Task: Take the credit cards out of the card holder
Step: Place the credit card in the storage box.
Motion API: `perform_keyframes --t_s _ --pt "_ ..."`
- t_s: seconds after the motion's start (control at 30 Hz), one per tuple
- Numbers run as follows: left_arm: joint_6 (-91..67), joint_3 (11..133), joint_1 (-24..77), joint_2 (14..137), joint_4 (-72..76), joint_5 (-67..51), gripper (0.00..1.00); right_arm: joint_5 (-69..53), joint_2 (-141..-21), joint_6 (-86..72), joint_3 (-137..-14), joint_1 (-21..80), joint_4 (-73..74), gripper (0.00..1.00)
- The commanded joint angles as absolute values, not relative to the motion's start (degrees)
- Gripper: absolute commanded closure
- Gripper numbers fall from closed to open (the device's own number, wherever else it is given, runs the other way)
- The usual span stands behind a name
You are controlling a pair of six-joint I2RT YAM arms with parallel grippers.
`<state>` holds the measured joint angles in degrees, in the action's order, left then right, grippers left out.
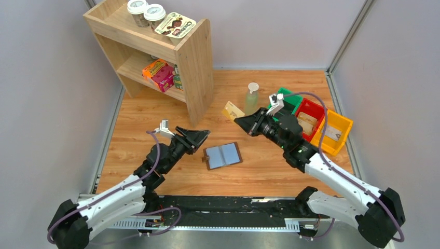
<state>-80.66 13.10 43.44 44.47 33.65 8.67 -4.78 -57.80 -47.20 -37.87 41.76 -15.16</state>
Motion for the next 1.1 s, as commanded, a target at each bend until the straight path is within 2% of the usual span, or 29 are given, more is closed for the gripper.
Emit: perform_keyframes --t_s 0.0,0.03,0.17,0.33,0.5,0.67,0.83,1.07 --pt "-64.54 22.03 42.72 36.40 7.34 10.10 0.33 -12.03 -53.71 -38.86 -43.76 33.69 8.18 1.00" --pt "-58.77 23.71 42.37 34.73 -2.54 11.33 0.30 -12.04 -52.83 -36.59 -45.07 31.84 13.31 1.00" --pt "-42.04 34.08 41.14 35.41 -23.31 15.37 0.22 -14.58 -51.68 -29.63 -48.42 20.60 30.55 1.00" --pt "-28.42 43.31 34.83 41.82 -38.12 12.32 0.14 -16.27 -53.96 -23.83 -52.20 5.74 43.39 1.00" --pt "-21.19 46.40 28.92 42.02 -42.71 10.46 0.11 -10.38 -59.14 -19.95 -56.95 -6.04 47.46 1.00" --pt "-17.05 45.79 26.54 38.24 -43.15 13.17 0.10 -8.36 -68.63 -19.07 -62.74 -13.09 47.90 1.00" --pt "-15.64 44.74 26.54 32.89 -43.42 18.18 0.10 -8.17 -79.17 -16.35 -68.37 -14.15 45.36 1.00" --pt "-15.91 44.12 26.63 28.74 -42.89 21.53 0.10 -18.09 -90.86 -13.27 -74.08 -14.24 40.87 1.00"
